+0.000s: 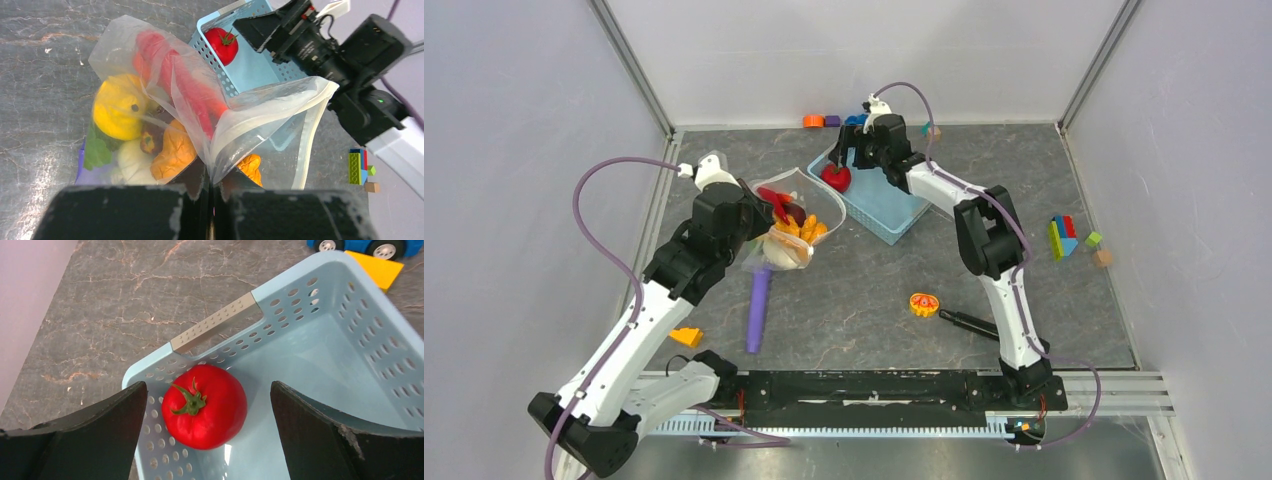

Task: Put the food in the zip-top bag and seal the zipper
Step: Pick up the fake vegetable from the bin.

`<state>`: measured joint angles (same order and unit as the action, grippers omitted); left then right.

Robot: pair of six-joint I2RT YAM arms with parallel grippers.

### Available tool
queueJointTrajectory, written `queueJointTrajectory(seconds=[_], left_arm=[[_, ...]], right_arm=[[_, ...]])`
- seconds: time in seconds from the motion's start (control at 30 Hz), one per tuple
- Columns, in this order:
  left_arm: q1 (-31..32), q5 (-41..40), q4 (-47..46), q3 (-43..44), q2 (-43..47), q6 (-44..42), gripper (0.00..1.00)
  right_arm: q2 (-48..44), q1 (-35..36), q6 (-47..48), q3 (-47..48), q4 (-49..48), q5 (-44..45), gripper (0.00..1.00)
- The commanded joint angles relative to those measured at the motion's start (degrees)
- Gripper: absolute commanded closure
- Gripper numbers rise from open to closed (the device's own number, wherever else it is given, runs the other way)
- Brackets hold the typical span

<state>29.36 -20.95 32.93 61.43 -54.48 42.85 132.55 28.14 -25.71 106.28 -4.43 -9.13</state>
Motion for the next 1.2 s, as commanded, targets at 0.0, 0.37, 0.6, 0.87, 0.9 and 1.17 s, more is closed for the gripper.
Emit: queueJointTrajectory(seconds=[0.0,0.37,0.6,0.87,0.9,1.17], left_arm=[[-0.27,-1.89,-2.29,1.07,1.46,2.15,0.98],[-0.27,-1.82,-2.61,0.47,1.13,1.10,0.98],[-0.22,-2.30,-2.61,0.03,2.13,0.61,0.98],[-0.27,-1.53,-2.78,-0.34,2.62,0.92,0.98],[-0.27,-1.20,-2.94,-0.30,2.66,0.77,0.98],[-0.26,5.29,-5.15,-0.32,2.08,-0.35,0.98]], right_arm=[[3.38,1.12,-1.82,4.85,-2.82,-0.12,0.02],[8.85,2.27,-2.93,6.75,-4.10,4.55,0.02],[9.57,2.21,-3.72,5.02,-3.42,6.41,0.02],[5.10,2.27,-3.10,-1.39,-5.57,8.77,0.15],[4.24,2.27,-2.93,-2.25,-6.12,8.77,0.19],[-6.43,1.92,-0.07,-12.43,-11.69,10.98,0.39]])
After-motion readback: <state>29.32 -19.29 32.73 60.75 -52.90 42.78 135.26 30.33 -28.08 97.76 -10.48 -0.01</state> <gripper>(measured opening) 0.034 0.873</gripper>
